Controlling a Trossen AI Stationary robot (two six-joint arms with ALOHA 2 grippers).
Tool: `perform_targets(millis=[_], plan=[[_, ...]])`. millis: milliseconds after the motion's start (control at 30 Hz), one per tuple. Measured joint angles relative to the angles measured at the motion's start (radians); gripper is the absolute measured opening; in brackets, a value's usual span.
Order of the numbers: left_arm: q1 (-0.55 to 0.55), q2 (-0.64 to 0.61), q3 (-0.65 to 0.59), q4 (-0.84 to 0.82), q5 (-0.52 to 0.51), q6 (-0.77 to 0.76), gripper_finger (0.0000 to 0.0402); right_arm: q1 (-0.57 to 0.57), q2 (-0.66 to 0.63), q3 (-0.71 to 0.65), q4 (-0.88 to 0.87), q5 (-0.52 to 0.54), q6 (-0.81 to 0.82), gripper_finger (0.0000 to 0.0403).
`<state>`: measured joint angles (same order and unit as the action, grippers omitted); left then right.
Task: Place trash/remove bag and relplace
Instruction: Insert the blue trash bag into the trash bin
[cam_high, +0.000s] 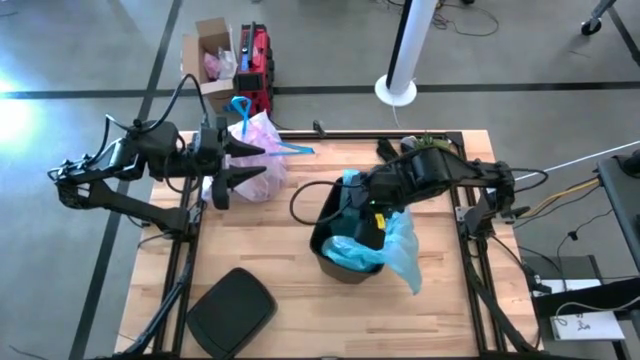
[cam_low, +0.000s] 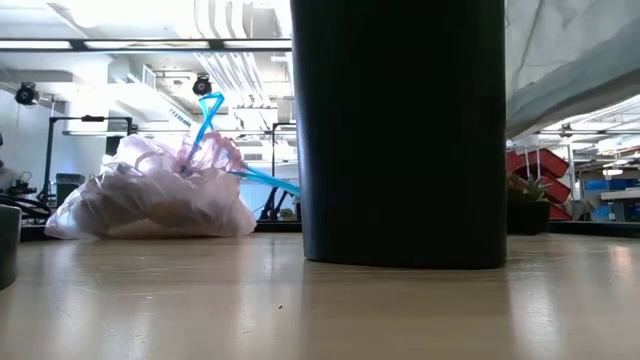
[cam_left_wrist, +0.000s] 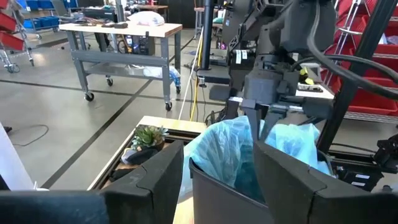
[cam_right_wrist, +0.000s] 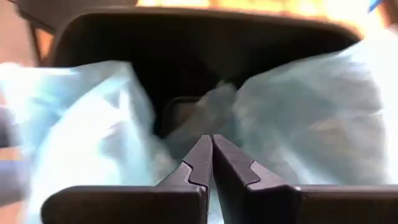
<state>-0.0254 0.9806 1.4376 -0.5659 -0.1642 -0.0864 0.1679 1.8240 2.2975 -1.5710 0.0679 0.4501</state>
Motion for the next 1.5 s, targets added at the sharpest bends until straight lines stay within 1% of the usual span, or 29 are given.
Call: perform_targets(millis=[100,200,267,400,567,633,733,767,867,967,1267,1333,1400,1433,1500], plan=[[0.0,0.0,0.0,0.0,0.0,0.0,0.0175,-0.003,0.0,0.004,0.017,-0.141,0.006,0.0],[0.0,0.0,0.0,0.0,0.0,0.0,0.0173,-0.003,-0.003,0.024,0.083,-0.32,0.007,0.0],[0.0,0.0,0.0,0.001,0.0,0.0,0.0173,-0.002,-0.004,0.03,0.117,-0.407,0.012,0.0],[0.0,0.001,0.0,0.007,0.0,-0.003,0.0178,-0.002,0.02,-0.006,0.083,-0.432,-0.012,0.0],[0.0,0.002,0.0,0.007,0.0,-0.008,0.0185,-0.013,0.093,-0.136,0.092,-0.433,-0.088,0.0],[0.0,0.002,0.0,0.006,0.002,-0.008,0.0187,-0.023,0.118,-0.185,0.085,-0.398,-0.111,0.0],[0.0,0.002,0.0,0.006,0.011,-0.008,0.0186,-0.031,0.147,-0.242,0.095,-0.282,-0.173,0.0],[0.0,0.002,0.0,0.006,0.013,-0.008,0.0185,-0.033,0.157,-0.251,0.093,-0.226,-0.187,0.0],[0.0,0.003,0.0,0.006,0.023,-0.011,0.018,-0.04,0.181,-0.256,0.104,-0.204,-0.207,0.0],[0.0,0.005,0.0,0.005,0.026,-0.028,0.0175,-0.036,0.171,-0.236,0.108,-0.204,-0.199,0.0],[0.0,0.005,0.0,0.005,0.027,-0.025,0.017,0.026,0.079,-0.065,0.101,-0.2,-0.135,0.0],[0.0,0.005,0.0,0.008,0.027,-0.024,0.0173,0.03,0.065,-0.027,0.077,-0.135,-0.09,0.0],[0.0,0.005,0.0,0.009,0.027,-0.023,0.0176,0.032,0.062,-0.001,-0.003,-0.028,-0.069,0.0],[0.0,0.006,0.0,0.013,0.027,-0.022,0.0178,0.03,0.061,0.001,-0.007,0.022,-0.071,0.0],[0.0,0.007,0.0,0.017,0.026,-0.017,0.0181,0.028,0.062,-0.016,0.015,0.079,-0.094,0.0]])
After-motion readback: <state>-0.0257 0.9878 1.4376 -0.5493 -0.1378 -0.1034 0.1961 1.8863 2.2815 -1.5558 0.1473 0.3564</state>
